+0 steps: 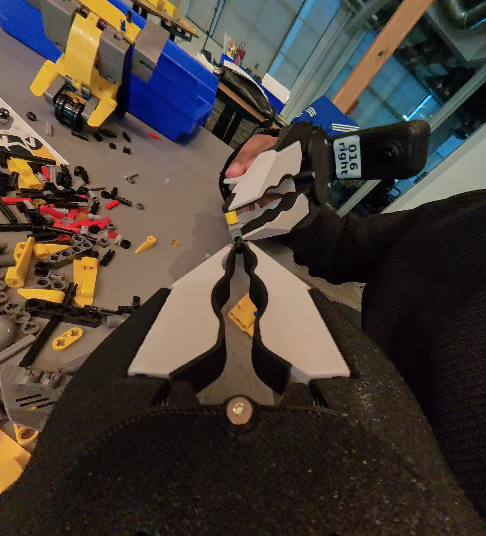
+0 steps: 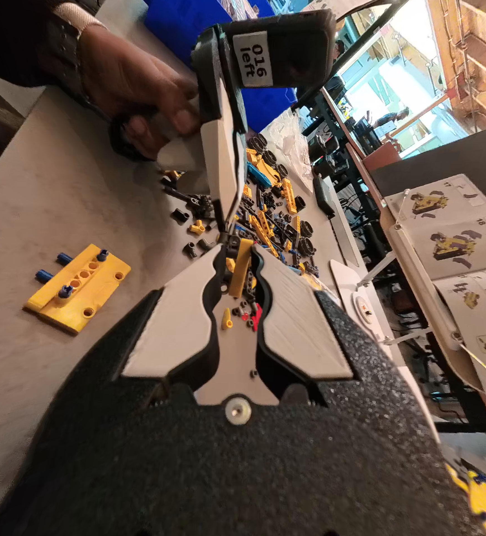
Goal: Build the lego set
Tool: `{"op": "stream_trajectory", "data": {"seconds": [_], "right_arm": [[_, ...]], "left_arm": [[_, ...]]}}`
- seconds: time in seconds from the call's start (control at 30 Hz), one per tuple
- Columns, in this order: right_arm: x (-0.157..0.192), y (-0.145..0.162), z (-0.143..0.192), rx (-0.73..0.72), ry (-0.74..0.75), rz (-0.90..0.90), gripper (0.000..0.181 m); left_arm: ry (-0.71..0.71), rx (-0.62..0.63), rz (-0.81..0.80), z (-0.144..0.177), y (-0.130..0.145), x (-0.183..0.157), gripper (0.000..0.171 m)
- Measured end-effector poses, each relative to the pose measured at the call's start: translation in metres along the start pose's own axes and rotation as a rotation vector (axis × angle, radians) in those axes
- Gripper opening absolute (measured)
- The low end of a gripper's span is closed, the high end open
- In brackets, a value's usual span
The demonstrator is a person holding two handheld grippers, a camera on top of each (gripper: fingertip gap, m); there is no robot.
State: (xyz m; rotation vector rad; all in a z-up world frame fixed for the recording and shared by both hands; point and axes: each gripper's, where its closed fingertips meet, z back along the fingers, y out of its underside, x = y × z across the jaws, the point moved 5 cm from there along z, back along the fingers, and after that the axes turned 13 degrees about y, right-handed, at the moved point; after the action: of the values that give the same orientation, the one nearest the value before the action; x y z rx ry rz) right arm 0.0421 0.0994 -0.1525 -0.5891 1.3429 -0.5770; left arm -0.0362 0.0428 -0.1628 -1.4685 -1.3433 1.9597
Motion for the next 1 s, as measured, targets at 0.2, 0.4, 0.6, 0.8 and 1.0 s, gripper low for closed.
{"op": "stream_trajectory", "data": {"seconds": [0.2,0.4,0.6,0.8,1.0], "right_arm": [[0.005,-0.001,0.000,0.004,0.006,0.071,0.015],[0.005,0.001,0.002,0.009,-0.012,0.064,0.015],[0.008,0.007,0.007,0.005,-0.047,0.073,0.015],[0.013,0.009,0.008,0.004,-0.073,0.091,0.015],[0.016,0.011,0.011,0.003,-0.105,0.063,0.015]], "left_arm": [[-0.010,0.011,0.002,-0.001,0.001,0.001,0.002],[-0.011,0.038,0.013,-0.004,0.004,0.001,0.002],[-0.024,0.102,0.023,-0.010,0.010,0.003,0.002],[-0.024,0.139,0.047,-0.012,0.014,0.004,0.002],[-0.022,0.173,0.045,-0.015,0.017,0.003,0.003]]}}
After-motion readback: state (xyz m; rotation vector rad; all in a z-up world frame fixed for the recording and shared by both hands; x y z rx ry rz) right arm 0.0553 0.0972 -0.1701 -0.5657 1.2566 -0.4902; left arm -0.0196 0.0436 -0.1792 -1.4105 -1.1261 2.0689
